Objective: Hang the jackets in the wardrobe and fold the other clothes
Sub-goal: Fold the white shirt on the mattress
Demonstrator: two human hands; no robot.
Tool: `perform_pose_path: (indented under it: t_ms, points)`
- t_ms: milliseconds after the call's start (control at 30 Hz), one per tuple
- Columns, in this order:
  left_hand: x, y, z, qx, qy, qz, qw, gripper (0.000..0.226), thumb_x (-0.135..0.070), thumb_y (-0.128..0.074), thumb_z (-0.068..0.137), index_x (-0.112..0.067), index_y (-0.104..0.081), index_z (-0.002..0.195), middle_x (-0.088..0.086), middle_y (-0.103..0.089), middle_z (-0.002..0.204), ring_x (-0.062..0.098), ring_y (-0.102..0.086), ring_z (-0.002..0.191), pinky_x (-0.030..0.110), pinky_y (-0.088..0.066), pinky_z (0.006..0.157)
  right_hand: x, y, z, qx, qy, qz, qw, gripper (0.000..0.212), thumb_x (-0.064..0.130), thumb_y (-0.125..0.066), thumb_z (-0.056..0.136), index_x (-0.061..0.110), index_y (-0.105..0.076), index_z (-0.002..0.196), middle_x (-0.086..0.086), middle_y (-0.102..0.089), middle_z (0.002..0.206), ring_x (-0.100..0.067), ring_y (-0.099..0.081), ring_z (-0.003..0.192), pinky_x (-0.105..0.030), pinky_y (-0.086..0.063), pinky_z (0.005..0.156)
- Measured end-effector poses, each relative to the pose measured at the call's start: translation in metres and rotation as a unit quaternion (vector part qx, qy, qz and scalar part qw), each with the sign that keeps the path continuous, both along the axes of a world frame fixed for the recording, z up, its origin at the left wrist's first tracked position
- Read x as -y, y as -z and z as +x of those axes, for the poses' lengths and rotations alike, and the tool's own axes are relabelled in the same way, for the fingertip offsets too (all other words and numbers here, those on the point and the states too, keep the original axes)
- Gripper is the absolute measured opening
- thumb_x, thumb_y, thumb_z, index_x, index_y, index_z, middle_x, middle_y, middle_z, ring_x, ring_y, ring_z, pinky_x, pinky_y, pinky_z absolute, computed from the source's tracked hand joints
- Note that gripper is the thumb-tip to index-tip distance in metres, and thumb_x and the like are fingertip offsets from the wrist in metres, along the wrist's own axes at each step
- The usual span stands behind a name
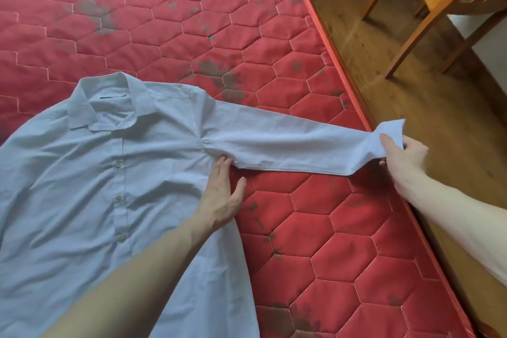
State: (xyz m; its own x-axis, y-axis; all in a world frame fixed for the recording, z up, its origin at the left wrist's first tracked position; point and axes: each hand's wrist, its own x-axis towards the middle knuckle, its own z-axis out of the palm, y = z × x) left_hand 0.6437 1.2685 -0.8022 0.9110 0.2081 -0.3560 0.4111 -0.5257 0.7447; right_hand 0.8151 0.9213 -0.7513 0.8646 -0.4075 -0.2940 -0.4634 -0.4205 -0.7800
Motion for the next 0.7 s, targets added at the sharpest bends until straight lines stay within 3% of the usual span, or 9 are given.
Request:
perform_pose_path:
  t_ms: [67, 200, 267, 333, 400, 467, 600, 700]
  points:
    - [-0.007, -0.01, 0.0, -0.013, -0.006, -0.029, 0.999, 0.056, -0.039, -0.047, 0.105, -0.015, -0.04, 0.155, 0.001, -0.038, 0.161, 0.014, -0.031, 0.152, 0.034, -0.023, 0.126, -0.036, -0.019, 0.0, 0.013, -0.086, -0.053, 0.995, 0.035, 0.03, -0.065, 0.092, 0.001, -0.058, 0.074, -0.001, -0.049, 0.062, -0.011, -0.049, 0.045, -0.03, -0.038, 0.056]
    - [-0.027, -0.028, -0.01, -0.059, -0.041, -0.126, 0.989, 0.044, -0.043, -0.045, 0.108, -0.024, -0.053, 0.147, -0.002, -0.06, 0.143, 0.016, -0.053, 0.135, 0.037, -0.038, 0.117, -0.132, -0.044, -0.015, 0.04, -0.214, -0.125, 0.968, 0.043, 0.027, -0.058, 0.096, 0.013, -0.037, 0.062, -0.003, -0.034, 0.059, -0.021, -0.031, 0.057, -0.04, -0.025, 0.054]
    - [-0.04, -0.038, -0.021, -0.094, -0.085, -0.155, 0.98, 0.045, -0.045, -0.044, 0.108, -0.022, -0.056, 0.145, -0.001, -0.063, 0.141, 0.016, -0.057, 0.128, 0.032, -0.041, 0.109, -0.185, -0.051, -0.032, 0.033, -0.237, -0.134, 0.962, 0.042, 0.03, -0.053, 0.099, 0.013, -0.039, 0.063, 0.001, -0.038, 0.053, -0.019, -0.036, 0.054, -0.039, -0.029, 0.053]
    - [-0.058, -0.046, -0.036, -0.123, -0.162, -0.22, 0.954, 0.035, -0.043, -0.046, 0.108, -0.022, -0.065, 0.13, 0.002, -0.065, 0.137, 0.013, -0.06, 0.116, 0.029, -0.042, 0.094, -0.238, -0.054, -0.052, 0.012, -0.269, -0.153, 0.951, 0.041, 0.035, -0.047, 0.101, 0.01, -0.047, 0.068, 0.002, -0.054, 0.048, -0.013, -0.051, 0.054, -0.036, -0.032, 0.054]
    - [-0.081, -0.052, -0.054, -0.168, -0.223, -0.294, 0.914, 0.031, -0.047, -0.046, 0.108, -0.026, -0.067, 0.117, 0.007, -0.07, 0.127, 0.013, -0.062, 0.106, 0.032, -0.045, 0.086, -0.289, -0.058, -0.075, -0.002, -0.31, -0.182, 0.933, 0.043, 0.038, -0.044, 0.105, 0.012, -0.05, 0.071, -0.004, -0.062, 0.061, -0.024, -0.059, 0.067, -0.035, -0.035, 0.061]
    - [-0.108, -0.052, -0.071, -0.196, -0.27, -0.344, 0.878, 0.042, -0.053, -0.044, 0.107, -0.023, -0.064, 0.129, 0.004, -0.071, 0.121, 0.015, -0.063, 0.106, 0.035, -0.045, 0.091, -0.336, -0.058, -0.099, 0.005, -0.355, -0.196, 0.914, 0.043, 0.038, -0.043, 0.108, 0.014, -0.047, 0.073, -0.012, -0.06, 0.074, -0.037, -0.061, 0.077, -0.036, -0.038, 0.065]
    - [-0.177, -0.045, -0.087, -0.152, -0.372, -0.411, 0.818, 0.063, -0.063, -0.038, 0.105, -0.012, -0.062, 0.134, 0.008, -0.071, 0.123, 0.023, -0.063, 0.119, 0.038, -0.044, 0.108, -0.416, -0.049, -0.142, 0.017, -0.452, -0.182, 0.873, 0.034, 0.038, -0.041, 0.11, 0.015, -0.062, 0.096, -0.017, -0.071, 0.083, -0.039, -0.07, 0.082, -0.038, -0.054, 0.072]
    - [-0.229, -0.047, -0.086, -0.114, -0.397, -0.417, 0.809, 0.072, -0.073, -0.039, 0.098, -0.012, -0.06, 0.131, 0.009, -0.07, 0.124, 0.025, -0.065, 0.12, 0.038, -0.046, 0.107, -0.463, -0.042, -0.167, 0.031, -0.51, -0.183, 0.84, 0.024, 0.034, -0.045, 0.106, 0.02, -0.063, 0.099, -0.012, -0.072, 0.089, -0.038, -0.068, 0.088, -0.035, -0.044, 0.069]
